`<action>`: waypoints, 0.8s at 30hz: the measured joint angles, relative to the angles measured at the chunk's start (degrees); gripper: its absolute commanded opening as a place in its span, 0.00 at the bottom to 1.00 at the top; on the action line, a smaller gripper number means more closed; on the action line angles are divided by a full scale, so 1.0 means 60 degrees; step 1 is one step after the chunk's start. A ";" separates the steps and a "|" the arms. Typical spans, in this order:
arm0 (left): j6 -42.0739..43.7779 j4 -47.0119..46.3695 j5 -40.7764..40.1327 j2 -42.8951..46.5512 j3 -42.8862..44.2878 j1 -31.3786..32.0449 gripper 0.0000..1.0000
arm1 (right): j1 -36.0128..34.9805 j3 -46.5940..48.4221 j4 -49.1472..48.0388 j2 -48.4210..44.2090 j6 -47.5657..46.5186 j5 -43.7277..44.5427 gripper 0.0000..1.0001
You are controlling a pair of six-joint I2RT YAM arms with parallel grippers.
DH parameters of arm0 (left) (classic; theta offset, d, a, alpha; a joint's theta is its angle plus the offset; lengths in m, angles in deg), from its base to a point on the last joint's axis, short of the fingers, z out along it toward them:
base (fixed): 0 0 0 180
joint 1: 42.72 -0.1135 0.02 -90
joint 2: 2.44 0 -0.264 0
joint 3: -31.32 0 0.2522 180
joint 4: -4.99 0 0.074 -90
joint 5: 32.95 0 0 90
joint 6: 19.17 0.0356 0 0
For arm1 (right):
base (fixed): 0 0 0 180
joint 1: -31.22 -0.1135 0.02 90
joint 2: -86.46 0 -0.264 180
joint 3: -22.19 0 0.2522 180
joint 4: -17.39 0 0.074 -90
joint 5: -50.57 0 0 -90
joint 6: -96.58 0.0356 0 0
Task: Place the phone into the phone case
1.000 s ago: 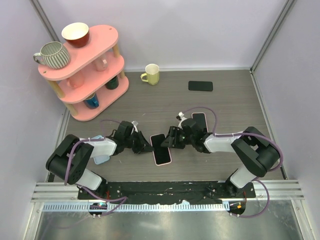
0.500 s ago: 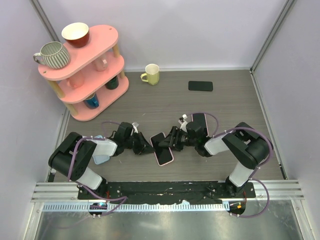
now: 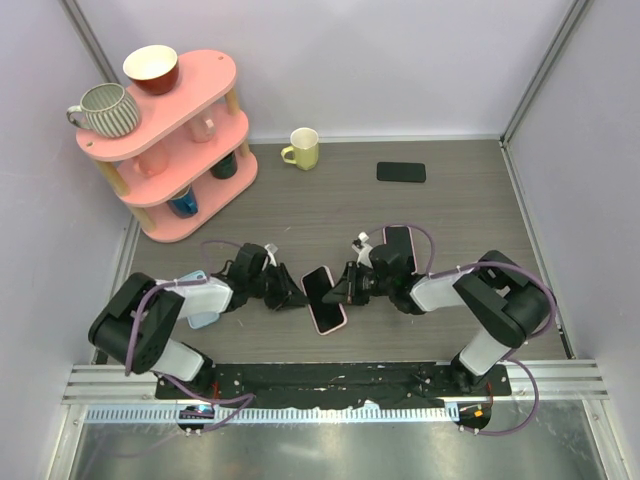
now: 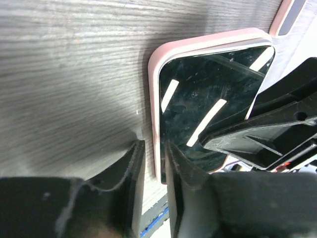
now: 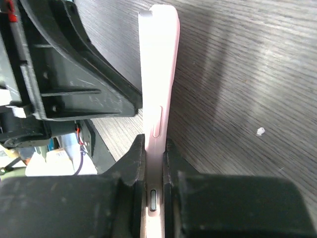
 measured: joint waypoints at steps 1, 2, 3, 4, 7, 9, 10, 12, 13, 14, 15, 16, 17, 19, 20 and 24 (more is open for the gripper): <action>0.0135 0.0350 -0.0149 0.0189 0.0076 0.0018 0.36 | -0.0011 0.0004 0.0164 -0.0055 -0.0208 -0.0007 0.01; 0.0291 0.0801 -0.0302 0.0386 0.0222 0.0018 0.46 | -0.0007 0.0026 0.0266 -0.0087 -0.0386 -0.0044 0.01; 0.0474 0.1293 -0.0455 0.0605 0.0423 0.0018 0.50 | 0.0011 0.0066 0.0346 -0.0117 -0.0535 -0.0146 0.01; 0.0652 0.1719 -0.0583 0.0823 0.0612 0.0015 0.55 | 0.0022 0.0127 0.0477 -0.0168 -0.0739 -0.0255 0.01; 0.1472 0.3289 -0.1002 0.1778 0.1672 -0.0095 0.65 | 0.0084 0.0277 0.0933 -0.0393 -0.1501 -0.0659 0.01; 0.2291 0.4207 -0.1060 0.2339 0.2652 -0.0197 0.73 | 0.0135 0.0280 0.1293 -0.0656 -0.2087 -0.1100 0.01; 0.2739 0.4513 -0.0998 0.2535 0.3155 -0.0237 0.76 | 0.0164 0.0280 0.1526 -0.0834 -0.2379 -0.1424 0.01; 0.3628 0.4994 -0.0492 0.2794 0.3993 -0.0299 0.81 | 0.0182 0.0280 0.1807 -0.1242 -0.2827 -0.1934 0.01; 0.4091 0.5162 -0.0095 0.2903 0.4346 -0.0321 0.82 | 0.0182 0.0280 0.1887 -0.1490 -0.3038 -0.2251 0.01; 0.4568 0.5329 0.0317 0.2994 0.4605 -0.0317 0.82 | 0.0182 0.0280 0.1883 -0.1730 -0.3206 -0.2608 0.01; 0.5034 0.5537 0.0812 0.3075 0.4790 -0.0317 0.82 | 0.0182 0.0280 0.1821 -0.1949 -0.3366 -0.2954 0.01; 0.5344 0.5672 0.1151 0.3140 0.4852 -0.0317 0.82 | 0.0182 0.0280 0.1716 -0.2087 -0.3410 -0.3220 0.01; 0.5676 0.5854 0.1559 0.3217 0.4845 -0.0317 0.82 | 0.0178 0.0280 0.1523 -0.2200 -0.3413 -0.3559 0.01; 0.6051 0.6109 0.2167 0.3293 0.4754 -0.0302 0.81 | 0.0178 0.0280 0.0896 -0.2244 -0.3315 -0.4124 0.01; 0.6229 0.6193 0.2433 0.3304 0.4688 -0.0299 0.80 | 0.0171 0.0280 0.0645 -0.2222 -0.3206 -0.4295 0.01; 0.6564 0.6379 0.3104 0.3308 0.4437 -0.0299 0.75 | 0.0171 -0.0025 -0.1639 -0.1909 -0.2051 -0.5166 0.01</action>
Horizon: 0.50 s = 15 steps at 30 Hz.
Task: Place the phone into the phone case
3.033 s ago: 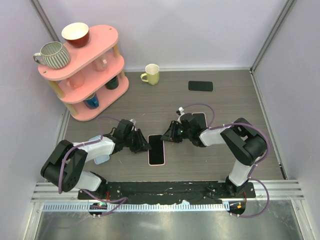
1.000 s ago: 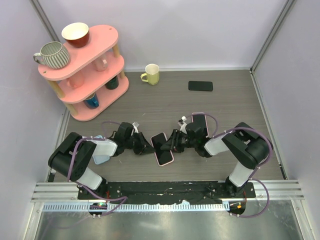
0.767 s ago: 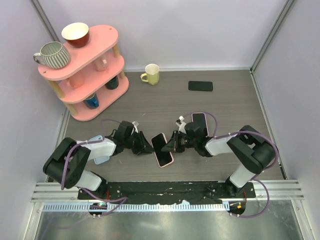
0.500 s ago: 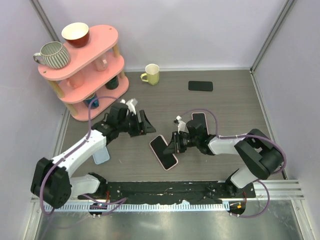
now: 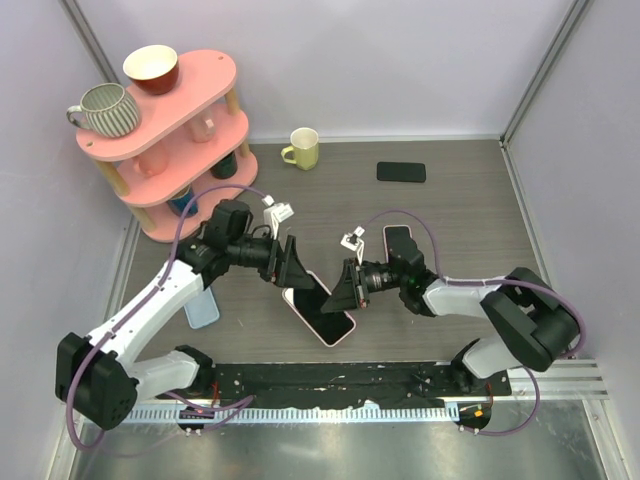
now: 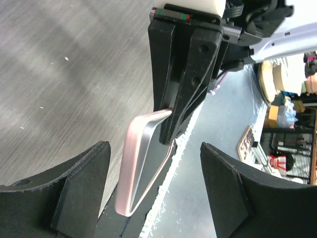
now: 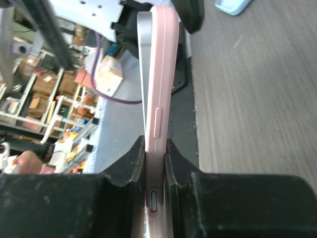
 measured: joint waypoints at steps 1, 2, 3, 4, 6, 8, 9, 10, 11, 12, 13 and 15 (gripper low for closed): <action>0.0033 0.0004 0.0200 -0.0011 -0.0073 0.0000 0.74 | 0.0000 -0.0157 -0.0798 0.0153 0.0408 -0.0178 0.01; 0.0047 0.0007 0.0357 -0.0036 -0.0113 0.0000 0.72 | 0.0000 -0.0280 -0.1563 0.0335 0.0922 -0.0357 0.01; 0.0055 -0.0007 0.0506 -0.0073 -0.0131 0.0000 0.71 | 0.0000 -0.0379 -0.2186 0.0517 0.1413 -0.0503 0.01; 0.0029 -0.0044 0.0707 -0.0138 -0.0149 0.0000 0.70 | 0.0000 -0.0455 -0.2725 0.0710 0.1931 -0.0616 0.01; -0.0047 -0.0178 0.1027 -0.0248 -0.0204 0.0000 0.68 | 0.0000 -0.0510 -0.3595 0.1213 0.3034 -0.0867 0.01; -0.0193 -0.0375 0.1209 -0.0324 -0.0331 0.0000 0.63 | 0.0000 -0.0506 -0.4240 0.1745 0.3756 -0.1082 0.01; -0.0317 -0.0463 0.1235 -0.0361 -0.0455 -0.0015 0.62 | 0.0000 -0.0499 -0.4492 0.1934 0.4014 -0.1173 0.01; -0.0382 -0.0532 0.1260 -0.0404 -0.0525 -0.0047 0.62 | 0.0000 -0.0495 -0.4663 0.2058 0.4211 -0.1224 0.01; -0.0433 -0.0579 0.1290 -0.0466 -0.0576 -0.0062 0.62 | 0.0000 -0.0495 -0.4787 0.2149 0.4368 -0.1282 0.01; -0.0488 -0.0586 0.1311 -0.0528 -0.0590 -0.0066 0.62 | 0.0000 -0.0495 -0.4874 0.2193 0.4503 -0.1337 0.01; -0.0514 -0.0586 0.1351 -0.0579 -0.0590 -0.0066 0.64 | 0.0000 -0.0495 -0.4911 0.2208 0.4597 -0.1366 0.01; -0.0517 -0.0590 0.1432 -0.0630 -0.0590 -0.0066 0.64 | 0.0000 -0.0495 -0.4994 0.2208 0.4768 -0.1395 0.01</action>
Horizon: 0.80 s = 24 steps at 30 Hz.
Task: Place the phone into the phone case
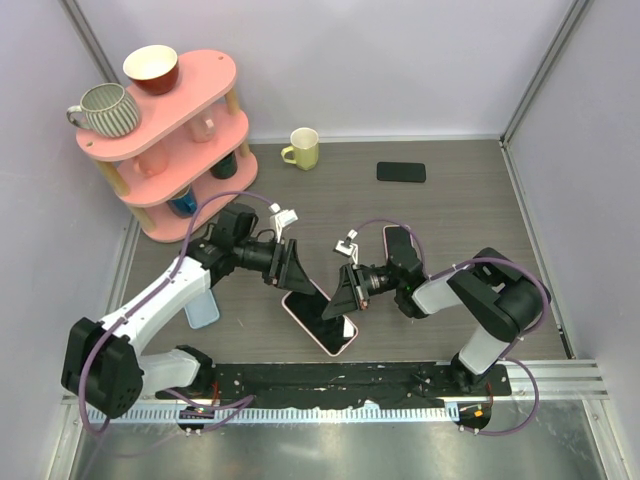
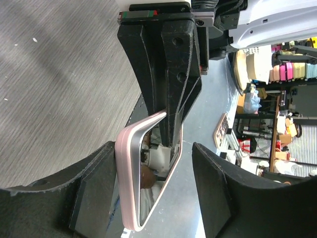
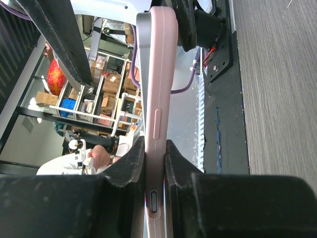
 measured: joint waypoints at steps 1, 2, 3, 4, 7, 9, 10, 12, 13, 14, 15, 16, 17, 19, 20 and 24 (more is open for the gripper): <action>0.0000 0.0000 0.0036 -0.0011 0.0000 0.0004 0.62 | -0.0004 0.0000 -0.0011 0.0000 0.0066 0.0000 0.01; -0.0007 0.0000 0.0062 -0.0022 0.0000 0.0007 0.60 | -0.0011 0.0000 -0.0025 0.0000 0.0127 0.0000 0.01; -0.0036 -0.0007 0.0076 -0.0044 0.0000 0.0007 0.58 | -0.0015 0.0000 -0.0033 0.0000 0.0160 0.0000 0.01; -0.0066 -0.0029 0.0098 -0.0087 0.0000 0.0004 0.53 | -0.0015 0.0000 -0.0047 0.0000 0.0186 -0.0015 0.01; -0.0444 -0.0386 0.0222 -0.0350 -0.0022 0.0000 0.41 | -0.0015 0.0000 -0.0138 -0.0004 0.0226 -0.0073 0.01; -0.0809 -0.0718 0.0335 -0.0539 -0.0080 -0.0007 0.36 | -0.0018 0.0000 -0.0215 -0.0007 0.0248 -0.0095 0.01; -0.0954 -0.0856 0.0390 -0.0659 -0.0106 -0.0007 0.29 | -0.0018 0.0000 -0.0262 -0.0007 0.0251 -0.0131 0.01; -0.1286 -0.1107 0.0492 -0.0911 -0.0109 -0.0007 0.16 | -0.0018 0.0000 -0.0317 -0.0026 0.0266 -0.0149 0.01; -0.1406 -0.1184 0.0627 -0.0994 -0.0109 -0.0007 0.12 | -0.0011 -0.0007 -0.0328 -0.0029 0.0266 -0.0182 0.01; -0.1530 -0.1246 0.0780 -0.1038 -0.0109 -0.0025 0.08 | -0.0007 -0.0018 -0.0339 -0.0029 0.0266 -0.0215 0.01; -0.1614 -0.1304 0.0911 -0.1053 -0.0109 -0.0025 0.04 | -0.0007 -0.0018 -0.0379 -0.0029 0.0259 -0.0266 0.01; -0.1668 -0.1351 0.1013 -0.1053 -0.0109 -0.0025 0.02 | -0.0007 -0.0018 -0.0426 -0.0033 0.0259 -0.0299 0.01; -0.1698 -0.1373 0.1071 -0.1053 -0.0106 -0.0025 0.01 | -0.0007 -0.0018 -0.0470 -0.0044 0.0273 -0.0335 0.01; -0.1738 -0.1392 0.1107 -0.1053 -0.0106 -0.0029 0.00 | -0.0007 -0.0018 -0.0499 -0.0047 0.0328 -0.0350 0.01; -0.1752 -0.1388 0.1111 -0.1053 -0.0106 -0.0029 0.02 | -0.0007 -0.0018 -0.0517 -0.0047 0.0350 -0.0353 0.01; -0.1756 -0.1384 0.1111 -0.1053 -0.0106 -0.0029 0.33 | -0.0007 -0.0018 -0.0539 -0.0047 0.0390 -0.0353 0.01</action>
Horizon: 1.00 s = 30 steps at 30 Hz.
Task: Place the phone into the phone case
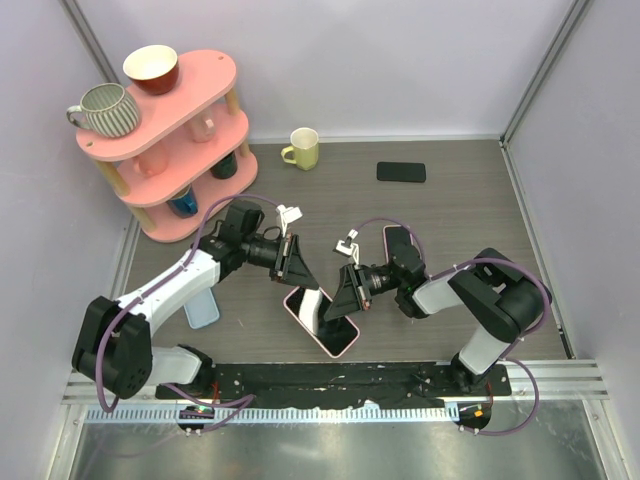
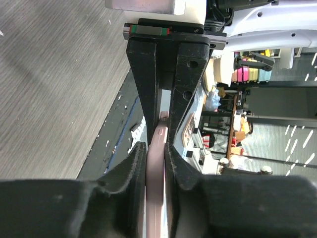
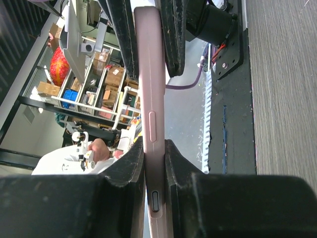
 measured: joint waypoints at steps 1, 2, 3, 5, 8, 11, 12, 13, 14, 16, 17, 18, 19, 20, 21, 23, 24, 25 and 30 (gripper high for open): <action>0.0000 0.0007 -0.0007 0.0004 0.0000 -0.0004 0.41 | 0.0000 0.0000 -0.0004 0.0000 0.0004 0.0004 0.01; 0.0007 0.0015 -0.0058 0.0007 0.0000 -0.0007 0.46 | 0.0000 0.0000 0.0000 0.0000 0.0015 0.0011 0.01; 0.0004 0.0015 -0.0087 0.0018 0.0000 -0.0007 0.52 | -0.0004 0.0000 0.0022 0.0000 0.0047 0.0055 0.01; 0.0011 0.0025 -0.0098 0.0080 0.0000 0.0018 0.57 | -0.0004 0.0000 0.0168 0.0000 0.0098 0.0186 0.01; 0.0004 0.0033 -0.0091 0.0178 0.0004 0.0040 0.56 | -0.0015 0.0000 0.0255 0.0000 0.0168 0.0328 0.01; 0.0011 0.0036 -0.0095 0.0193 0.0004 0.0040 0.49 | -0.0015 0.0000 0.0248 0.0000 0.0193 0.0393 0.01; 0.0025 0.0036 -0.0102 0.0193 0.0004 0.0040 0.44 | -0.0015 0.0000 0.0240 0.0000 0.0197 0.0408 0.01; 0.0051 0.0044 -0.0127 0.0193 0.0004 0.0040 0.37 | -0.0015 0.0000 0.0219 0.0000 0.0200 0.0408 0.01; 0.0117 0.0062 -0.0186 0.0193 0.0004 0.0036 0.21 | -0.0015 0.0000 0.0182 0.0000 0.0204 0.0404 0.01; 0.0189 0.0127 -0.0353 0.0193 0.0000 0.0026 0.12 | -0.0015 0.0000 0.0084 0.0004 0.0200 0.0404 0.01; 0.0186 0.0175 -0.0382 0.0193 0.0000 0.0007 0.10 | -0.0015 0.0000 -0.0018 0.0000 0.0200 0.0379 0.01; 0.0211 0.0189 -0.0331 0.0197 0.0000 -0.0011 0.11 | -0.0015 0.0000 -0.0058 0.0004 0.0189 0.0375 0.01; 0.0237 0.0211 -0.0317 0.0215 0.0011 -0.0011 0.13 | -0.0015 0.0000 -0.0073 0.0011 0.0178 0.0375 0.01; 0.0259 0.0259 -0.0313 0.0226 0.0026 -0.0015 0.30 | -0.0015 0.0000 -0.0091 0.0011 0.0182 0.0372 0.01; 0.0295 0.0353 -0.0342 0.0233 0.0066 -0.0015 0.43 | -0.0018 0.0004 -0.0102 0.0011 0.0182 0.0390 0.01; 0.0477 0.0648 -0.0627 0.0237 0.0244 -0.0029 0.65 | -0.0022 0.0004 -0.0113 0.0011 0.0237 0.0481 0.01; 0.0594 0.0827 -0.0772 0.0237 0.0375 -0.0044 0.71 | -0.0018 0.0004 -0.0033 0.0018 0.0288 0.0565 0.01; 0.0678 0.1038 -0.1005 0.0255 0.0568 -0.0084 0.76 | -0.0018 0.0004 0.0069 0.0055 0.0317 0.0634 0.01; 0.1086 0.1927 -0.2994 0.0820 0.1694 -0.0375 1.00 | -0.0007 0.0044 0.0251 0.0477 0.0353 0.1005 0.01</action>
